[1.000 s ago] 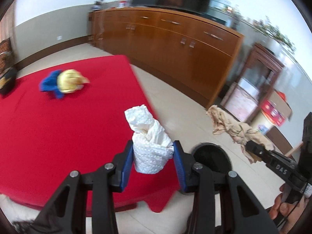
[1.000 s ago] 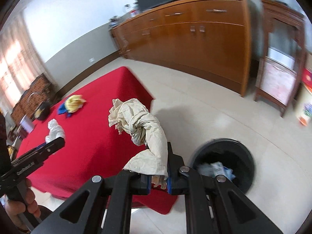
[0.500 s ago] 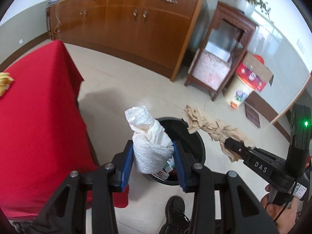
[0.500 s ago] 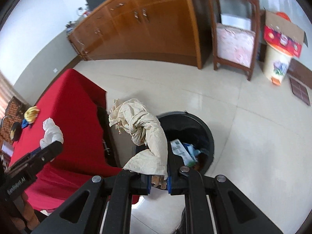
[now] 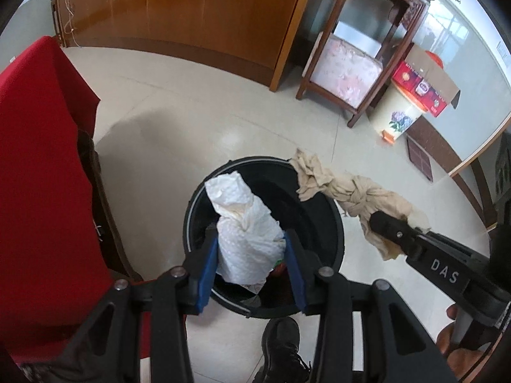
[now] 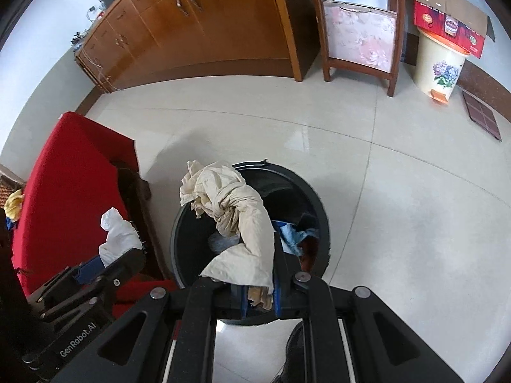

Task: Collect trash
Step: 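Carry the white sock and beige cloth over the black bin and release both, then move both tools back toward the blue towel and yellow cloth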

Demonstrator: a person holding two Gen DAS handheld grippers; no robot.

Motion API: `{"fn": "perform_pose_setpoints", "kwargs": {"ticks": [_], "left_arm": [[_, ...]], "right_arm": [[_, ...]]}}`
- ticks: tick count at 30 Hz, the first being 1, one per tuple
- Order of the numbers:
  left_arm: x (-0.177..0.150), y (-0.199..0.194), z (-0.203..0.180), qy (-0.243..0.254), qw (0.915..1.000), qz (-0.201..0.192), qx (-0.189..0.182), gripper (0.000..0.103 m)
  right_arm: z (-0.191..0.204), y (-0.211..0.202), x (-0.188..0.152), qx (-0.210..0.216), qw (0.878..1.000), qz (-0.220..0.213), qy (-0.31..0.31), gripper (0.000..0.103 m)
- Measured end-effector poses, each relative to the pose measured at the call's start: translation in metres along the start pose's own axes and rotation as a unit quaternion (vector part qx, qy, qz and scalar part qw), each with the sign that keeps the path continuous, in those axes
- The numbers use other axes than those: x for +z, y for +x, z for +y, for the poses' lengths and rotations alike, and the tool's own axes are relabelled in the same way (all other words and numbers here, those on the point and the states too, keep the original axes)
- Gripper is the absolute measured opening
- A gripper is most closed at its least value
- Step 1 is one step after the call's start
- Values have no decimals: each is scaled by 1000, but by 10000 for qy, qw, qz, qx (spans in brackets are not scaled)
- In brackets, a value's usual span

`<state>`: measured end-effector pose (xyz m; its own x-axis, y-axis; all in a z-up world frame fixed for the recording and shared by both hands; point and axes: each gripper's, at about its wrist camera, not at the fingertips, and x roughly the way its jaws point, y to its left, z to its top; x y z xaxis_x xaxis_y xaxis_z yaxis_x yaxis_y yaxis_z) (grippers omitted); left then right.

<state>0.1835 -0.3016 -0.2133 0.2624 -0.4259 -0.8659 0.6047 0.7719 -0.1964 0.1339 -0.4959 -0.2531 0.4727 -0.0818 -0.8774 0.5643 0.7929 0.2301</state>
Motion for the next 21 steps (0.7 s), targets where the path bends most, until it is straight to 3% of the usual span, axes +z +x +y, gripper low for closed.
{"fn": "perform_pose_setpoints", "kwargs": {"ticks": [2,3,4,10,21], "left_arm": [[1,6,-1,26,10000,76,-20,50],[2,8,-1,34,9999,105,13,60],[3,10,-2,39,9999,115,43,68],[10,-3,-3,93,9997,-105,198,70],[22,-72,5,86,9971,-696,279,73]], "right_arm": [[-2,4,1,-93,10000,-7,30,37],[-4,5,3,-110,9999,-34,54,45],[-5,4,4,-127,9999,-72,78,47],[-9,-12,10,-148,9992,-322,172,47],[15,-83,14,90,9959,-889,107,49]]}}
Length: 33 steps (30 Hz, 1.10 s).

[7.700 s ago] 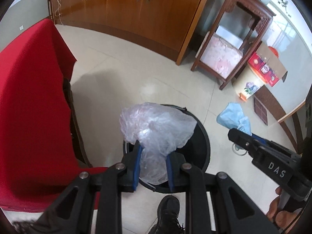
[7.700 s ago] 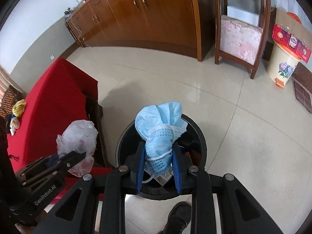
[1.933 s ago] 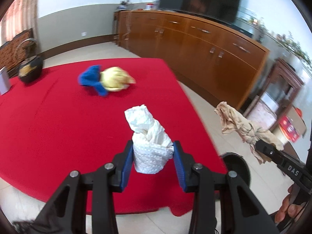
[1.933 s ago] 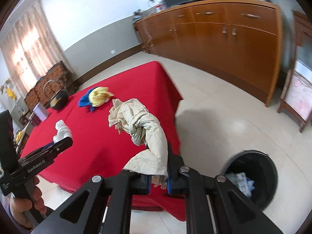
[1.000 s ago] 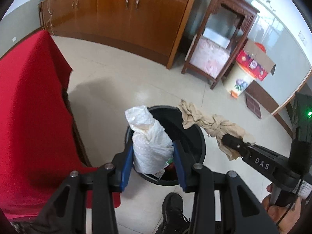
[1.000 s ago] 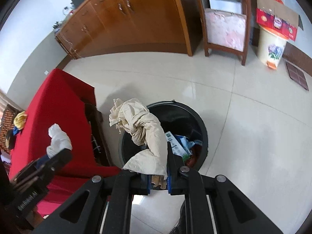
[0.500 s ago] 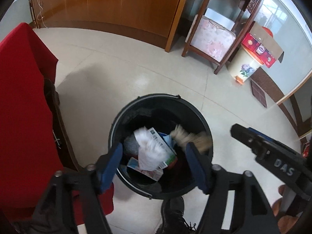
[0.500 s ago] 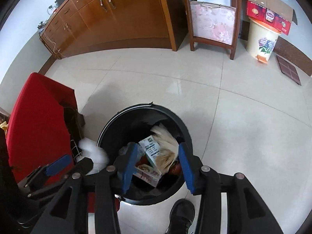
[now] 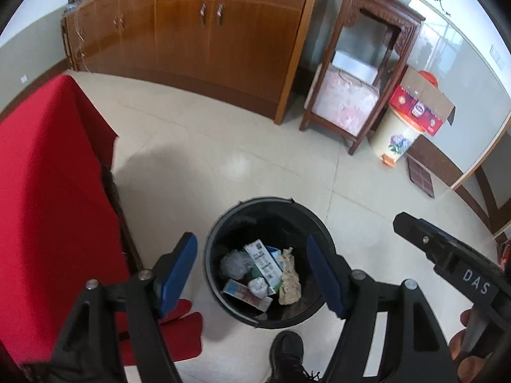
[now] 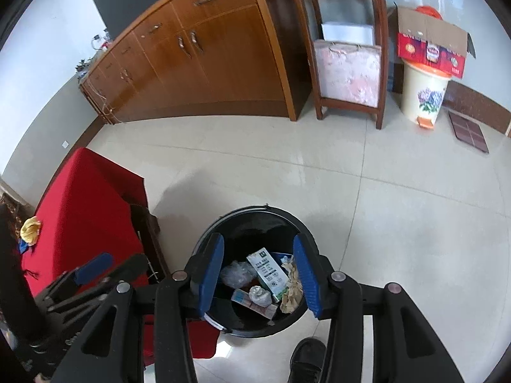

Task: Collect trash
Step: 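Move both tools back toward the blue towel and yellow cloth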

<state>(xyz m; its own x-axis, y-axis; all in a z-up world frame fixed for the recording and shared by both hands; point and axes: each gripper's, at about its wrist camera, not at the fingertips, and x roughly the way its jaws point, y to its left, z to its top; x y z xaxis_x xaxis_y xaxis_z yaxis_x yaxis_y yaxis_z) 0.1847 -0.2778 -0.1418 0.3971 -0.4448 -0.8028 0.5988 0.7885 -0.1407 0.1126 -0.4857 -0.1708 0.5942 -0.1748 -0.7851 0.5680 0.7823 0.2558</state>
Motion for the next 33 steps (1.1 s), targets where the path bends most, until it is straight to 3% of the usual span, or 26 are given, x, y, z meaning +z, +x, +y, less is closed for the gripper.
{"fn": "perform_pose_setpoints", "kwargs": {"ticks": [4,13,23,33], "left_arm": [[3,-34,16,-61,9995,-221,238,73],[-3,-103,87,-586,9917,-646,940,73],[-26,-155,190,-1269,9710,-956,1788,73],[-44,-165,297,-1968,9454,-991,2400,73]], "right_arm": [[23,-19,4,206,9996,-135,-115,58],[113,-45,2,847,9933,-278,-739,62],[250,-40,-25,1561,9733,-56,-1681,64],[367,-8,-45,1990,9516,164,-2335,67]]}}
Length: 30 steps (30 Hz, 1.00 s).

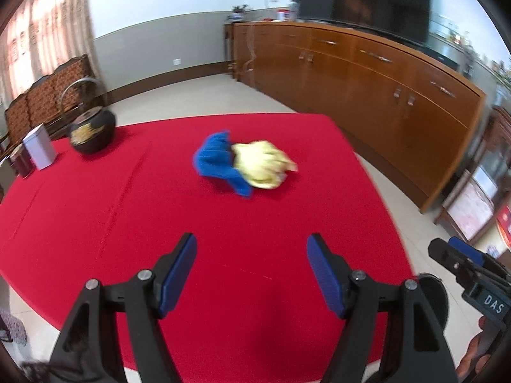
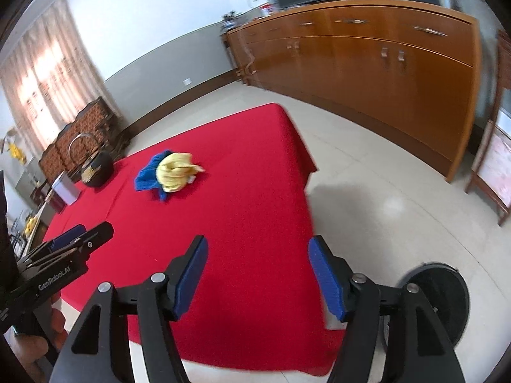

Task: Collect trash
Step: 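Move both tools back toward the blue towel and yellow cloth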

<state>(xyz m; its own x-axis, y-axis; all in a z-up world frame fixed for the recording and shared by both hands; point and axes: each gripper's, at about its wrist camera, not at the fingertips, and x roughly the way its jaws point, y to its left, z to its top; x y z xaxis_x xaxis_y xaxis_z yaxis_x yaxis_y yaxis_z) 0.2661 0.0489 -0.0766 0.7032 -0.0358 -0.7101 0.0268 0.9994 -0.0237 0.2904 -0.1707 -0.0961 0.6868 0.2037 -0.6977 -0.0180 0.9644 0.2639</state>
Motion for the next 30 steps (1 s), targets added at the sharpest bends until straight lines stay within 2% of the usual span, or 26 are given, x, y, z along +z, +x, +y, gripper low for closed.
{"fn": "perform_pose_setpoints", "kwargs": {"ticks": [6,12,24,30], "left_arm": [[15,30,44,-254,9994,43,215,73],[31,61,67,-432,9988,38,246,73],[56,99,76,-426,9986,34,314,73],[59,108,78,-470,9984,55,319,73]], "right_arm": [[40,52,20,201,9993,145,-281,68],[74,99,40,380,9977,250,-504,68],[120,172,84,546,9959,273,-672,72],[126,205,89,545,9954,503,-603,73]]}}
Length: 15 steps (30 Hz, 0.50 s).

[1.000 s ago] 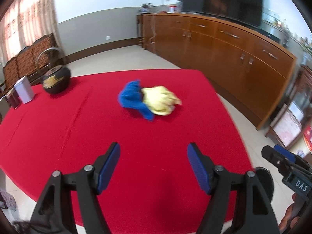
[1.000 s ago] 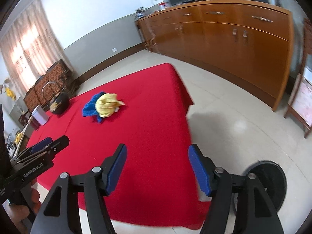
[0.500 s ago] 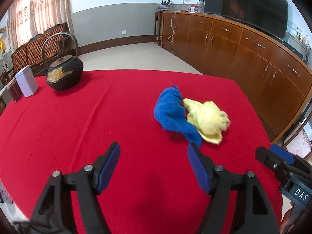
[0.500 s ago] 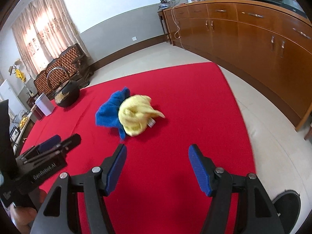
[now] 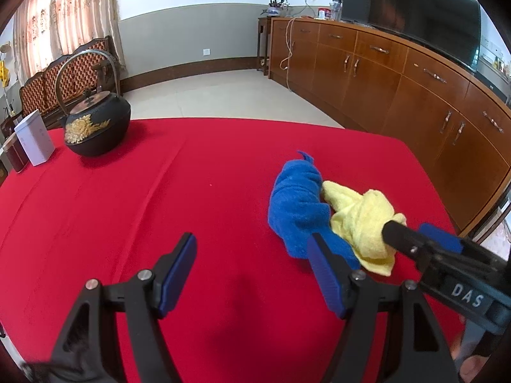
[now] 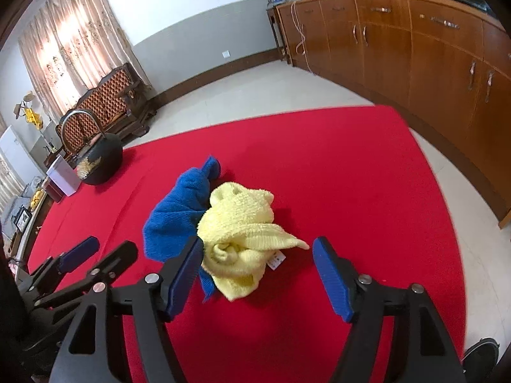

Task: Collect trash
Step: 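Move both tools back toward the blue towel and yellow cloth, then grasp the yellow cloth with right tool while left tool grasps the blue towel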

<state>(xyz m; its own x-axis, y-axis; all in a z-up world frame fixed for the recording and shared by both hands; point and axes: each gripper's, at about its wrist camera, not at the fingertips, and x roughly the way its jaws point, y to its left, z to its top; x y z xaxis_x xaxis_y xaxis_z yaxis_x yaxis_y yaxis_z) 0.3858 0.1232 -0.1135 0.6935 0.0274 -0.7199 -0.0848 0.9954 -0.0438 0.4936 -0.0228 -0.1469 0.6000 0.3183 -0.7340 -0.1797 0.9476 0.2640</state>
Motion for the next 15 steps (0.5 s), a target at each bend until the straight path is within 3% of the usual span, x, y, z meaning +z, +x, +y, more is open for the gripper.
{"fn": "perform_pose_setpoints", "kwargs": {"ticks": [8,9,10,11,15], "left_arm": [[2,10,-3,-60,9999,77,-78,73],[3,11,-4,-58,9999,80,-89,73],[4,11,-5,-52,9999,72,-75,73],[4,12,-7,-31,10000,57,-64,73],[4,17,-12,-5,9999,84,-73,73]], "right_arm": [[0,15,1,167,9998,60,-39,72],[-1,16,1,245,9996,80,-61,64],[-2,16,2,300,9995,91,-68,44],[-2,17,2,384,9992,119,-89,37],[-4,9,3,277,9994,-54,-209,28]]}}
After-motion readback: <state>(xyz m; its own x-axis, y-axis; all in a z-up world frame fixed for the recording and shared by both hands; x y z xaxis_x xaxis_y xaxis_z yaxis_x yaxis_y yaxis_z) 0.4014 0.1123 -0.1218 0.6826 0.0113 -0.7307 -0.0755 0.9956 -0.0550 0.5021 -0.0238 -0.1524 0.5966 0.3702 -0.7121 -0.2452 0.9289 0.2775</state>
